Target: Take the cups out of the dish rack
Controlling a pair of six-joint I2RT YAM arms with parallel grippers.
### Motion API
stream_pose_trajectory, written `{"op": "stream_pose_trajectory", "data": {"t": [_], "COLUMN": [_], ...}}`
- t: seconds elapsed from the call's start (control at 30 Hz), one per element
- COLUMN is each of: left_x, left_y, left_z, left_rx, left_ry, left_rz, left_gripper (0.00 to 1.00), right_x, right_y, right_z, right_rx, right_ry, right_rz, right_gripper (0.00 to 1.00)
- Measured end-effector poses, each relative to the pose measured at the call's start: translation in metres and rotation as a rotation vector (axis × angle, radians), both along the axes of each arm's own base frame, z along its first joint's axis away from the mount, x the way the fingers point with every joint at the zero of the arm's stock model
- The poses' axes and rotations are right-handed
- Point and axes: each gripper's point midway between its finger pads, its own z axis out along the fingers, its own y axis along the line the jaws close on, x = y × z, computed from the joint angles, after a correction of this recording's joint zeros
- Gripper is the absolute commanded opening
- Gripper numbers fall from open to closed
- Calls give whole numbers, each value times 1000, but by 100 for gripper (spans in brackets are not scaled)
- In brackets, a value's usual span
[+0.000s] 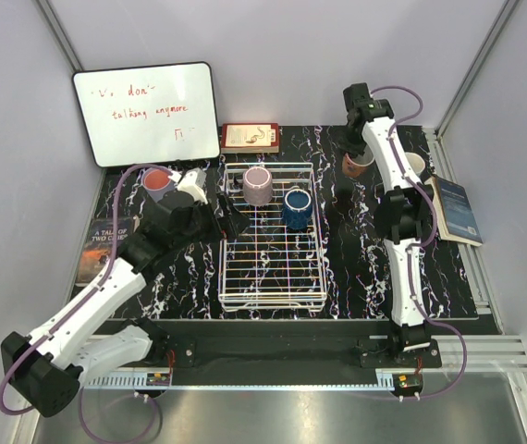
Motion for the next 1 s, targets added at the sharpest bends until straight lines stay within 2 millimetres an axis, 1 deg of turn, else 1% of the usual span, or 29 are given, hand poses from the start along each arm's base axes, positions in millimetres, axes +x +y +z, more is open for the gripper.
{"op": "stream_pose_trajectory", "data": {"t": [0.1,0.17,0.33,0.6,0.67,0.73,0.8,0.9,0.93,1.0], "left_x": [1,1,1,-1,-2,-2,-2,-2,-2,-2], "left_y": [-1,-2,-3,-5,-5,-6,-6,-6,-6,-6], "left_z": [-4,-7,-13,-14,-16,-20,-23,-25,-25,-25], "left_rx": [6,12,22,18,22,28,34,37,38,38], "left_ry": [11,20,40,46,51,59,68,74,75,75], "left_rz": [-1,-1,-5,-8,-10,-11,-11,-11,-11,-12], "left_gripper": [96,95,95,95,95,95,95,95,95,95], "right_x": [-5,-7,-8,-12,-11,-12,-12,-11,-11,-10], "right_y": [-8,-9,-11,-14,-14,-15,-15,-15,-15,-15], "right_z": [-11,-18,-36,-70,-72,-72,-72,-72,-72,-71], "right_rx": [-12,-19,-35,-59,-62,-66,-67,-67,-67,-66], "right_ry": [39,55,91,159,160,162,162,161,160,156], "right_rz": [-9,-9,-2,-5,-2,-2,0,0,0,0], "right_gripper": [0,0,0,0,0,7,19,29,39,51]}}
